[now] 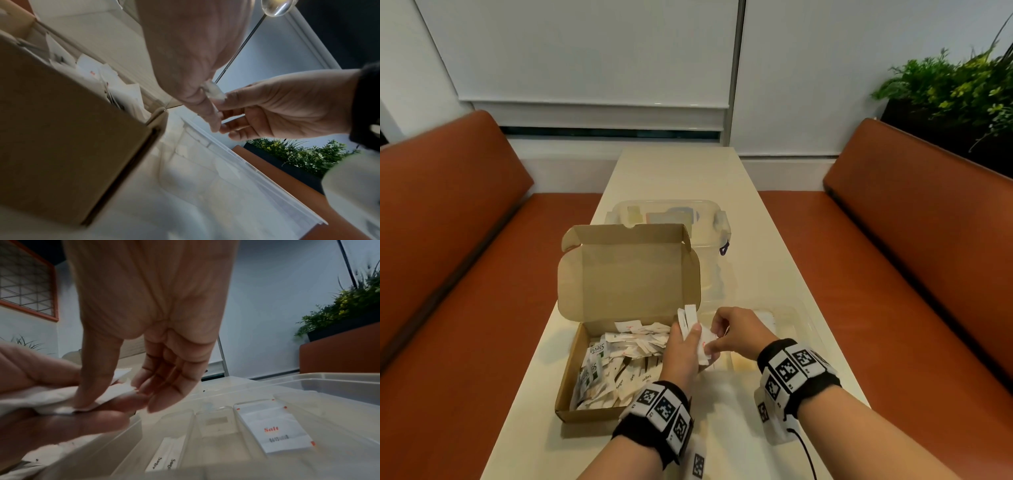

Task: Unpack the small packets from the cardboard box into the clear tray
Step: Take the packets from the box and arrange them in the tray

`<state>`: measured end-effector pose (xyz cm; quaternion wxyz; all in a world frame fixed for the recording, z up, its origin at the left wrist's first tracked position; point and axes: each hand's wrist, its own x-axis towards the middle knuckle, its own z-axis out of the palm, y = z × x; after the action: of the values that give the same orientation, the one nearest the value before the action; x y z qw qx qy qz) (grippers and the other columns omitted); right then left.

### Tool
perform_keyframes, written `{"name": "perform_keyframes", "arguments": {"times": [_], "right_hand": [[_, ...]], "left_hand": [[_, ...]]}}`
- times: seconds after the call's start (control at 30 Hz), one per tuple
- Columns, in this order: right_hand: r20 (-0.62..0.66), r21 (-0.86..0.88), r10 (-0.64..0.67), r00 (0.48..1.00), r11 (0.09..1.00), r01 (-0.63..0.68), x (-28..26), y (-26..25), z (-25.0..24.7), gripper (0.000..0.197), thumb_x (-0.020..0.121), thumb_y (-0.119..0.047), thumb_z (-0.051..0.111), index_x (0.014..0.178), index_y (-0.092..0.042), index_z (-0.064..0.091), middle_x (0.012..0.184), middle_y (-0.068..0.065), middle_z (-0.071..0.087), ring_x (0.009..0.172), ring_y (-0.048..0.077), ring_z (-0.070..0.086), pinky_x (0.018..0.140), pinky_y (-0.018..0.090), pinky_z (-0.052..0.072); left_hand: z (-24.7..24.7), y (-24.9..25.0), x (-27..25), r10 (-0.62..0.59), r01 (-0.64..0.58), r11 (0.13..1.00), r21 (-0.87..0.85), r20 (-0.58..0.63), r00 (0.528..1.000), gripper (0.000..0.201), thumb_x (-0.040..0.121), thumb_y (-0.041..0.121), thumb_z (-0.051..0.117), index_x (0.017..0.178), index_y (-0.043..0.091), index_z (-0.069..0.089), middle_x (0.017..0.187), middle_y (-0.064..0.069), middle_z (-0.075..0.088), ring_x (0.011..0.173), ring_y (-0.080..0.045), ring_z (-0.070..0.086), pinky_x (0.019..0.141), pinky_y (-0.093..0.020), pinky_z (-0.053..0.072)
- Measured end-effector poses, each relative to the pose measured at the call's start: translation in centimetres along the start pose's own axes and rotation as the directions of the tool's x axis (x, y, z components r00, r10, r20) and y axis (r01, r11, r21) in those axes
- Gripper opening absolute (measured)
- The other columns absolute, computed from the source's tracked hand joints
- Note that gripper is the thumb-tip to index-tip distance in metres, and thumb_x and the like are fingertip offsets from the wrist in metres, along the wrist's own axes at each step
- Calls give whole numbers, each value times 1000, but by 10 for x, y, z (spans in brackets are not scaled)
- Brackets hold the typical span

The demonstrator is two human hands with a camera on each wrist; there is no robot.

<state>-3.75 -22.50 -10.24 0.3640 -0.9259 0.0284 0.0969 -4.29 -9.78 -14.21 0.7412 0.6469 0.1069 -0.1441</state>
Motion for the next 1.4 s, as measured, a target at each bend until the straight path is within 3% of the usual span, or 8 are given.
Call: {"name": "perform_keyframes", "arguments": {"times": [0.23,0.3,0.4,0.63,0.77,0.93,1.2,1.4], "right_hand": [[-13,61,5,1000,998,-4,0,-1,1,35,69,-8,79,66,-20,47,63,-5,46,56,8,43,57,20,42],[-25,177,33,999,984,-28,1,1,-4,27,73,-2,76,72,-16,53,65,0,48,55,11,51,58,21,51],[-36,299,71,997,953,-57,2,5,-13,18,77,3,72,86,-7,60,68,4,48,53,13,57,54,17,54],[-129,248,147,981,962,-112,6,30,-50,19,78,-5,74,90,-13,63,70,3,62,59,10,60,55,15,49],[-161,118,166,973,982,-148,5,44,-62,15,84,0,60,93,-11,61,76,7,64,64,18,61,64,27,54],[-126,-1,194,973,981,-195,5,62,-64,18,89,3,52,98,-10,61,81,6,60,54,16,63,49,19,52],[-112,-419,182,977,883,-213,16,63,-60,22,90,-3,54,104,-7,69,110,9,67,99,23,63,90,28,51],[-37,-500,209,977,843,-199,26,53,-58,20,89,-8,60,105,-11,71,111,8,68,100,25,64,91,28,51]], "left_hand": [[1,-4,3,-29,27,995,-97,-24,999,16,99,18,49,115,18,52,109,-13,61,99,-34,64,77,-47,58],[0,-3,3,-38,36,985,-167,-13,999,19,99,13,48,117,17,51,110,-11,61,95,-30,66,67,-37,60],[-2,-1,-1,-38,41,980,-195,17,999,23,100,11,45,122,16,49,113,-13,63,98,-32,67,76,-39,58],[-3,-7,-5,-30,39,984,-172,54,998,19,101,10,40,116,14,52,91,-13,69,84,-25,70,70,-31,56],[-1,-8,-4,-34,44,983,-180,55,998,20,101,11,43,118,15,51,91,-13,69,82,-23,71,69,-31,56],[-1,-8,-4,-36,46,980,-193,54,998,21,100,11,43,119,15,51,91,-13,69,82,-21,71,65,-29,57],[-1,-6,-4,-38,50,986,-159,78,996,29,101,11,42,129,16,46,98,-12,67,90,-22,69,72,-31,58],[0,-7,-3,-19,28,989,-147,66,998,27,100,11,43,126,16,49,94,-7,68,89,-22,69,73,-32,57]]}}
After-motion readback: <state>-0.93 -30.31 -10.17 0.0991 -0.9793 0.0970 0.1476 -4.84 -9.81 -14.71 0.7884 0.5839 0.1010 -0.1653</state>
